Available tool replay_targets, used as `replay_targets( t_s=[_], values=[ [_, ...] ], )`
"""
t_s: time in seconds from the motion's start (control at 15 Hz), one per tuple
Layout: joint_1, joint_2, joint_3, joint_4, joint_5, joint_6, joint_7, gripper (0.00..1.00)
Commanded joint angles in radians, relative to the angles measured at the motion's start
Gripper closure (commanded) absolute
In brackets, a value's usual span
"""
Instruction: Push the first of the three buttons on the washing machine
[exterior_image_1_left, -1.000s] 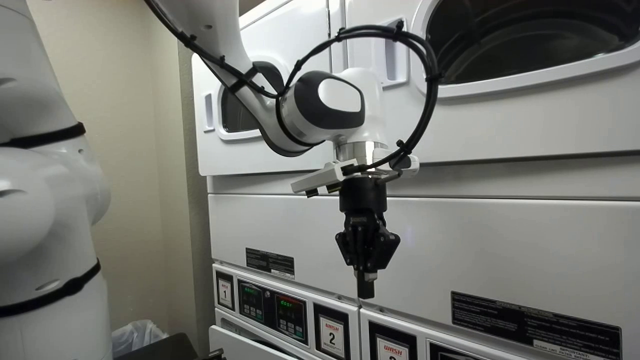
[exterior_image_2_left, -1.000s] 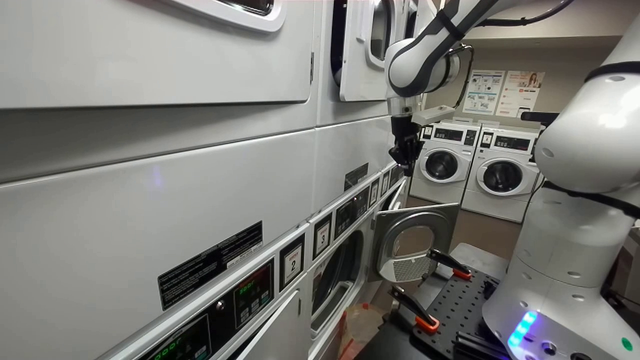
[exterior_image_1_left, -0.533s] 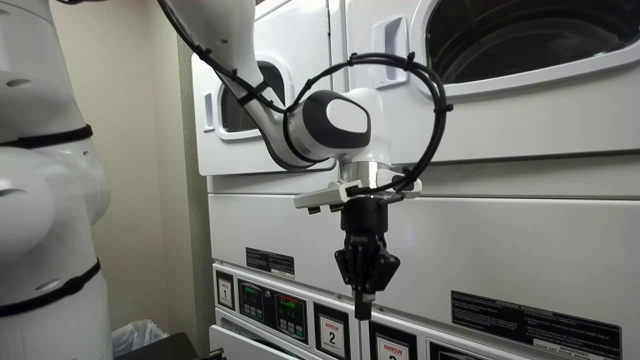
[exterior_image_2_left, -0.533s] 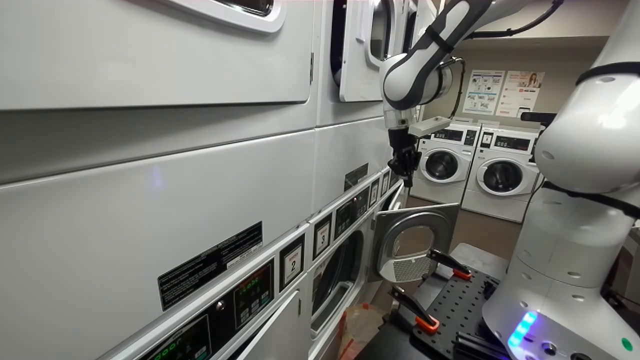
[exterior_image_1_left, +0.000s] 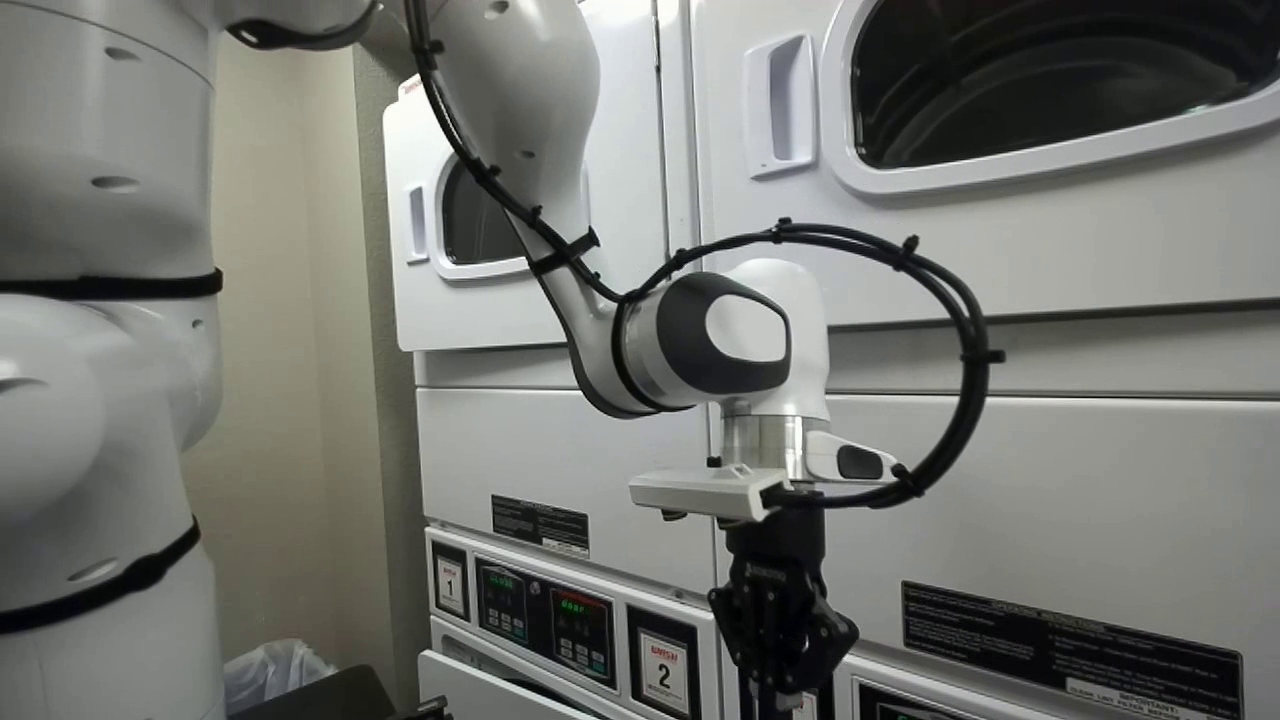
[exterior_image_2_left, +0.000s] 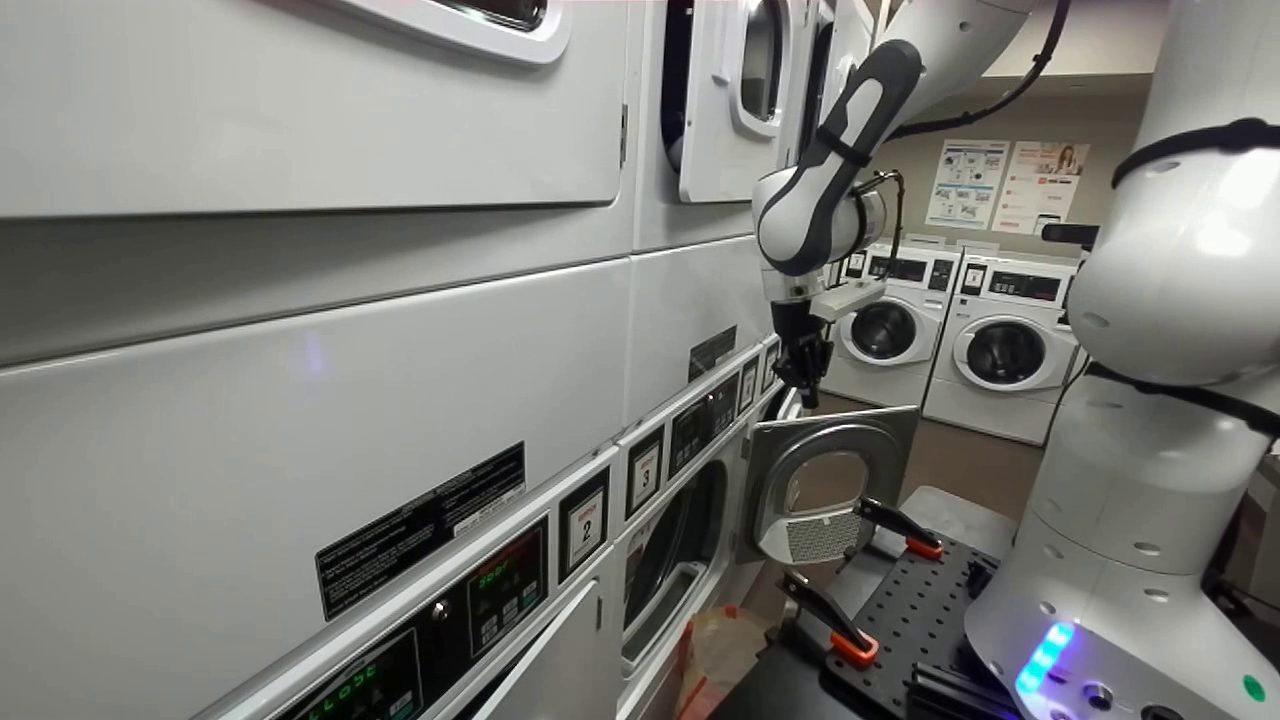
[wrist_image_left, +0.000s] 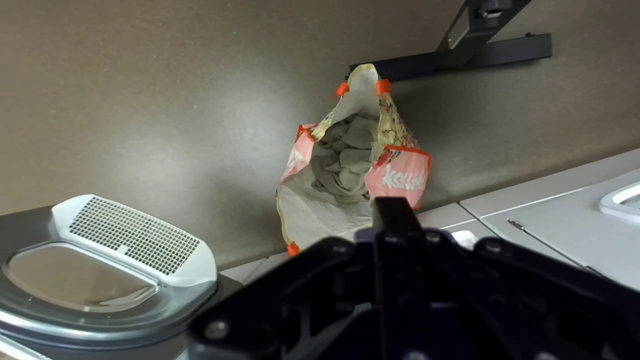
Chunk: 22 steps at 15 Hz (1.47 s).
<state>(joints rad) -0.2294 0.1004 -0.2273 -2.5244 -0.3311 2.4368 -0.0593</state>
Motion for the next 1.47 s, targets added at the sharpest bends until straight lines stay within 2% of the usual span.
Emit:
replay_targets(
  t_s=[0.0,0.2,0.67,1.13,1.4],
  values=[
    [-0.019,0.125,-0.032,0.062,-0.051,0.085,-0.042,1.0],
    [-0.033,0.241,-0.042,0.115,-0.037,0.157,-0.095,1.0],
    [-0.063,0.466,-0.029,0.266,-0.02,0.241,-0.171,1.0],
    [-0.15,0.593,0.066,0.363,0.044,0.352,-0.315,1.0],
    [-0.203,0.618,0.119,0.379,0.068,0.407,-0.393,1.0]
  ],
)
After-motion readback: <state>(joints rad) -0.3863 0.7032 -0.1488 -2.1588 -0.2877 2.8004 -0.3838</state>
